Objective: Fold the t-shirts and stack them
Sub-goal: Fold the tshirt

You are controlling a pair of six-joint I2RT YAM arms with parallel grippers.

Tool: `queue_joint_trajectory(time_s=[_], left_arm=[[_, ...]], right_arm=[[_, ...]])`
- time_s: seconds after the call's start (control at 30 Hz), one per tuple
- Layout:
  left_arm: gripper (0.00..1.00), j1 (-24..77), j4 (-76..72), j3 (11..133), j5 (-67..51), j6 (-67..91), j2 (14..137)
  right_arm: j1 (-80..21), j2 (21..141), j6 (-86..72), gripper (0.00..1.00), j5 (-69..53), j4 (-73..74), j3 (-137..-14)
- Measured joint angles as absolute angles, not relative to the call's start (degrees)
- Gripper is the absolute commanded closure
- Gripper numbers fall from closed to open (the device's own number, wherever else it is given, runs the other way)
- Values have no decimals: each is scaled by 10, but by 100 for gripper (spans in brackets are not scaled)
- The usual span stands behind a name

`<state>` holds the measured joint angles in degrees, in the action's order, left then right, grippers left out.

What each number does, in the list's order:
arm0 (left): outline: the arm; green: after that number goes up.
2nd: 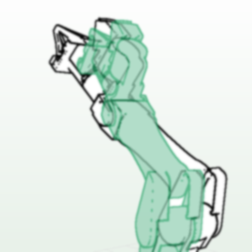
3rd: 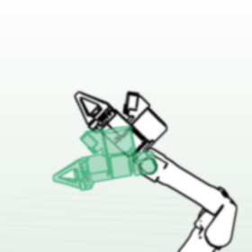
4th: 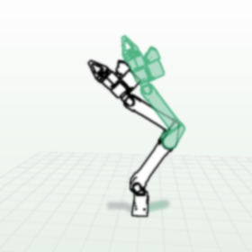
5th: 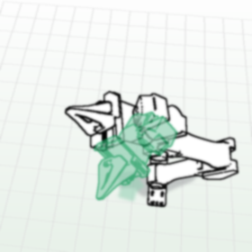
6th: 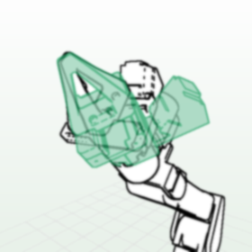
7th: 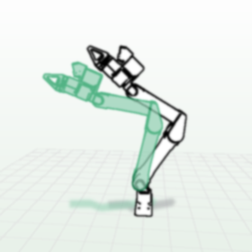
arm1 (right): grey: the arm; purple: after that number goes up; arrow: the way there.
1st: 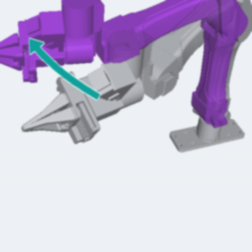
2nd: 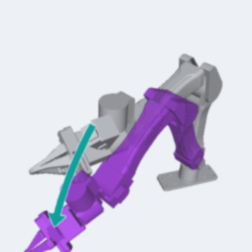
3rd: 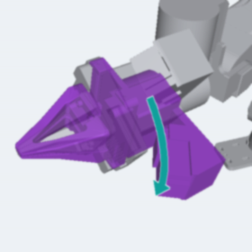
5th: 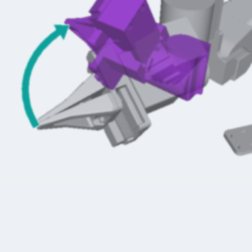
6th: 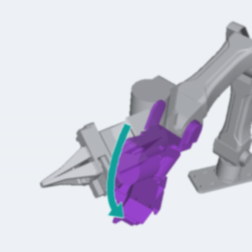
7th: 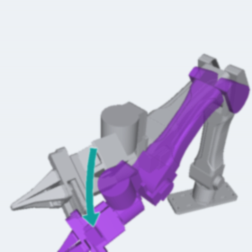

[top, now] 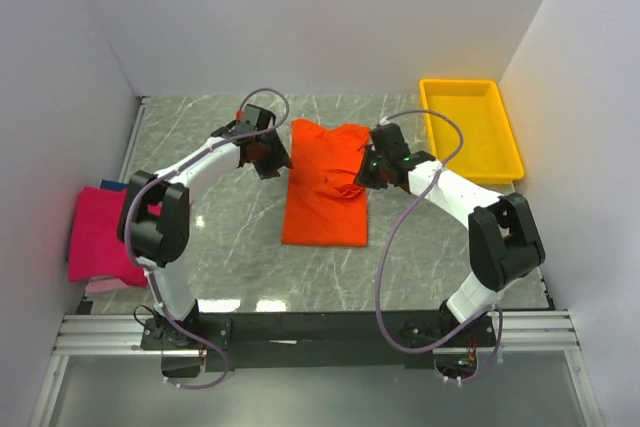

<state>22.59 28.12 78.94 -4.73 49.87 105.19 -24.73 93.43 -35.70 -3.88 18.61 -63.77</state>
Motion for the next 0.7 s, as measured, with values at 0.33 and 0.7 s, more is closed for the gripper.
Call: queue_joint_trajectory(time_s=[0.33,0.7], left_arm=[[99,322,243,672,-78,521,980],[99,369,230,595,-79,558,1012]], right_arm=[[-320,1006,-336,99,-74,178,-642],[-283,1148,-309,100,-74,216,-829]])
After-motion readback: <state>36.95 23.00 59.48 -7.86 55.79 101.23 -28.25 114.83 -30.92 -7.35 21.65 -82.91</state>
